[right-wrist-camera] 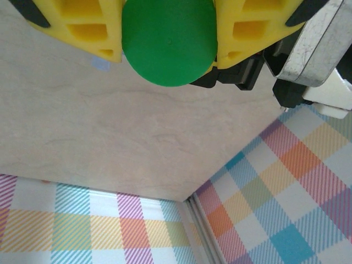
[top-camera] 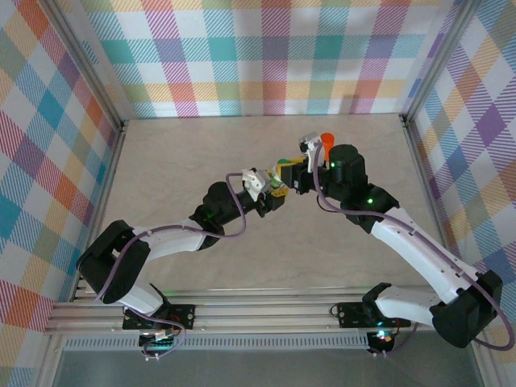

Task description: Sort the pills into containers

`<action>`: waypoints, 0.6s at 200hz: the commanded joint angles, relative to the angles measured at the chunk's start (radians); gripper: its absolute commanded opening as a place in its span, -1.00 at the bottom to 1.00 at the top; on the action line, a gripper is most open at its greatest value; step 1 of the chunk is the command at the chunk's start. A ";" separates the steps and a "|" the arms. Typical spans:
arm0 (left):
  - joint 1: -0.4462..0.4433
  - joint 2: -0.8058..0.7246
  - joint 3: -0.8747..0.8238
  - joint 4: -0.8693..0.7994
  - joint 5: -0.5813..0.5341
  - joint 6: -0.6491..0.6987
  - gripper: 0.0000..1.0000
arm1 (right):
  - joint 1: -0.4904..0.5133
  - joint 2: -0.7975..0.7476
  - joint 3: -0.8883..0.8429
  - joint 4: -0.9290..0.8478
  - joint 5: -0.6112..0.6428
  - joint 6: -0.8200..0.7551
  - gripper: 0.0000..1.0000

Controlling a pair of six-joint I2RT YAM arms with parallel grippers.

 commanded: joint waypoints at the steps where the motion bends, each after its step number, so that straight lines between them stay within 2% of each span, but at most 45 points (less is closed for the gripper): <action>1: 0.000 -0.011 0.024 -0.034 0.049 -0.027 -1.00 | -0.010 -0.023 0.037 -0.064 0.174 -0.206 -1.00; 51: 0.000 -0.014 0.026 -0.052 0.054 -0.020 -1.00 | 0.002 -0.016 0.062 -0.112 0.265 -0.264 -1.00; 77: 0.000 -0.010 0.027 -0.056 0.057 -0.020 -1.00 | 0.004 -0.016 0.094 -0.142 0.202 -0.226 -1.00; 91: 0.000 -0.007 0.026 -0.056 0.053 -0.020 -1.00 | 0.002 -0.013 0.127 -0.165 0.137 -0.182 -0.70; 102: 0.000 -0.004 0.027 -0.055 0.052 -0.021 -1.00 | 0.002 0.000 0.161 -0.197 0.106 -0.148 -0.37; 120: 0.001 -0.003 0.021 -0.038 0.046 -0.027 -1.00 | 0.002 0.017 0.212 -0.253 0.106 -0.050 -0.21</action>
